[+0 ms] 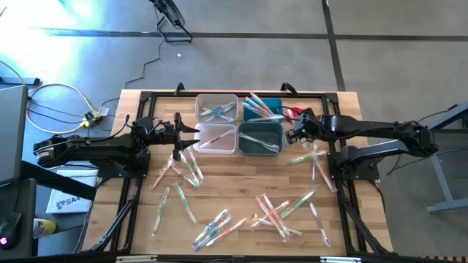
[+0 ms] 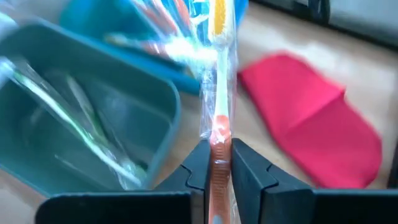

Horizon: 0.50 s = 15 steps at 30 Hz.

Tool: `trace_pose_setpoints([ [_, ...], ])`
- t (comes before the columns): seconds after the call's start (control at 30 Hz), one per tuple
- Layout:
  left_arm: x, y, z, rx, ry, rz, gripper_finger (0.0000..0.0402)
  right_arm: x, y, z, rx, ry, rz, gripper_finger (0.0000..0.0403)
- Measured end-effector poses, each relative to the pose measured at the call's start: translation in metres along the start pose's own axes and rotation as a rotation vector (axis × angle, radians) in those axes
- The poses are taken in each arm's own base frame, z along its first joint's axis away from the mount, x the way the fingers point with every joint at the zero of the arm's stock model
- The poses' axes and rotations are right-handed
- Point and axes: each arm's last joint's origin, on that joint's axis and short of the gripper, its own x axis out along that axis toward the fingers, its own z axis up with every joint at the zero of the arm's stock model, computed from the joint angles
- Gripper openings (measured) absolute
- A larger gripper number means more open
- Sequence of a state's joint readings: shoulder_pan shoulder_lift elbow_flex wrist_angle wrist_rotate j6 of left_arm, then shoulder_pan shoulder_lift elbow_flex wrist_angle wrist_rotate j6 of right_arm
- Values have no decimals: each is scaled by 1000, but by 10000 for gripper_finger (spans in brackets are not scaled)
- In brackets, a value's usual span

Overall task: Pick & Place Toothbrushes
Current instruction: Put the orange toothbrush into the blue bin

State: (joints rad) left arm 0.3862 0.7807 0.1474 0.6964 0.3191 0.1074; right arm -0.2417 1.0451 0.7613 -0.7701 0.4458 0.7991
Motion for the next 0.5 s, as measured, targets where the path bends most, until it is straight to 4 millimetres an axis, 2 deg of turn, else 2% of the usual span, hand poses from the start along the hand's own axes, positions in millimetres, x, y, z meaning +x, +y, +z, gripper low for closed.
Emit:
trace_pose_setpoints([
  [0.2, 0, 0, 0, 0, 0, -1, 171, -14, 11, 23, -33, -159, 41, 33],
  [0.5, 0, 0, 0, 1, -3, 0, 171, -17, 36, 50, -259, -429, 168, 33],
])
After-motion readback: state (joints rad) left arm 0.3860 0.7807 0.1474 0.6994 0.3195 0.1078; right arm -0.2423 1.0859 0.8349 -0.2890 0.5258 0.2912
